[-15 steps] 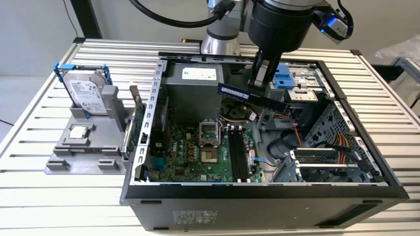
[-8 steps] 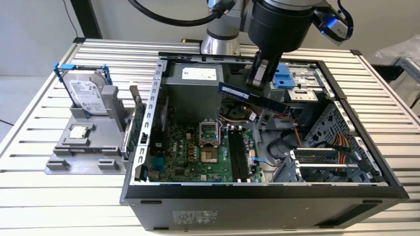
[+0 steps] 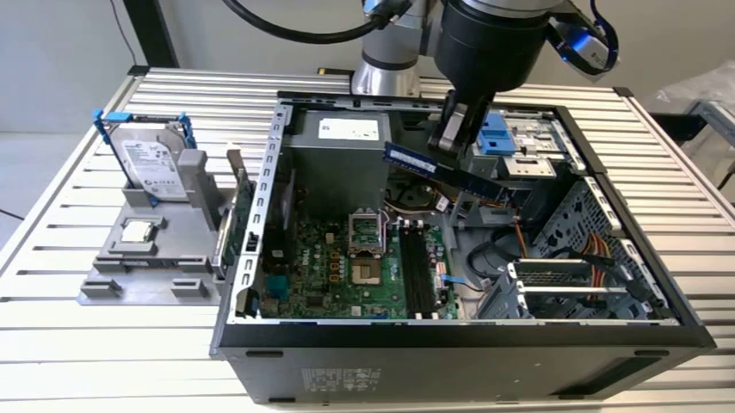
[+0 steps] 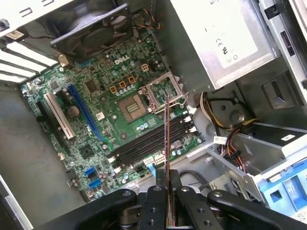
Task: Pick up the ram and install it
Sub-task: 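Insert the ram into the slot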
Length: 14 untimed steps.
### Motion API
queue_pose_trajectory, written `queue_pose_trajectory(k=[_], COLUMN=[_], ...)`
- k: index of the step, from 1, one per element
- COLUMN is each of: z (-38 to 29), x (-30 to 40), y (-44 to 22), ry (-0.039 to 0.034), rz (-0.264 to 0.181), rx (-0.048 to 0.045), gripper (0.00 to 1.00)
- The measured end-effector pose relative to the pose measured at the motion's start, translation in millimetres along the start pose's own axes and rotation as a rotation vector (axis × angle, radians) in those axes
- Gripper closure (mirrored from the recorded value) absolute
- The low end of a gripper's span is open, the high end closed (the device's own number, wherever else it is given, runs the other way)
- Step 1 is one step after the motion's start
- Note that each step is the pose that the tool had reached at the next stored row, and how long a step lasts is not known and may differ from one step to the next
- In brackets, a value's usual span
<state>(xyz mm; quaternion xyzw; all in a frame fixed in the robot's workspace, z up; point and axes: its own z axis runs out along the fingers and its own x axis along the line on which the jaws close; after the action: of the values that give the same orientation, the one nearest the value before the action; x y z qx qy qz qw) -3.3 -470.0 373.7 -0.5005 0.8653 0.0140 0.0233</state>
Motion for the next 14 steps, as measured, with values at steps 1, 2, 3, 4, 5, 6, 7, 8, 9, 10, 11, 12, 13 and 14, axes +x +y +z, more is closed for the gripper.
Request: queue_pose_trajectory(k=[1, 2, 3, 4, 5, 6, 7, 8, 9, 10, 11, 12, 13, 14], z=[0.0, 0.0, 0.0, 0.0, 0.0, 0.0, 0.0, 0.0, 0.0, 0.0, 0.0, 0.0, 0.0, 0.0], x=[0.0, 0.0, 0.0, 0.0, 0.0, 0.0, 0.0, 0.0, 0.0, 0.0, 0.0, 0.0, 0.0, 0.0], y=[0.0, 0.0, 0.0, 0.0, 0.0, 0.0, 0.0, 0.0, 0.0, 0.0, 0.0, 0.0, 0.0, 0.0], ry=[0.0, 0.0, 0.0, 0.0, -0.0001, 0.0, -0.0001, -0.0001, -0.0001, -0.0001, 0.0, 0.0, -0.0001, -0.0001], rz=[0.005, 0.009, 0.013, 0.016, 0.02, 0.024, 0.027, 0.031, 0.036, 0.041, 0.046, 0.051, 0.057, 0.062], rx=[0.0003, 0.0005, 0.0007, 0.0009, 0.0011, 0.0013, 0.0015, 0.0017, 0.0019, 0.0022, 0.0025, 0.0028, 0.0031, 0.0034], gripper=[1.0, 1.0, 1.0, 1.0, 1.0, 1.0, 1.0, 1.0, 1.0, 1.0, 1.0, 1.0, 1.0, 1.0])
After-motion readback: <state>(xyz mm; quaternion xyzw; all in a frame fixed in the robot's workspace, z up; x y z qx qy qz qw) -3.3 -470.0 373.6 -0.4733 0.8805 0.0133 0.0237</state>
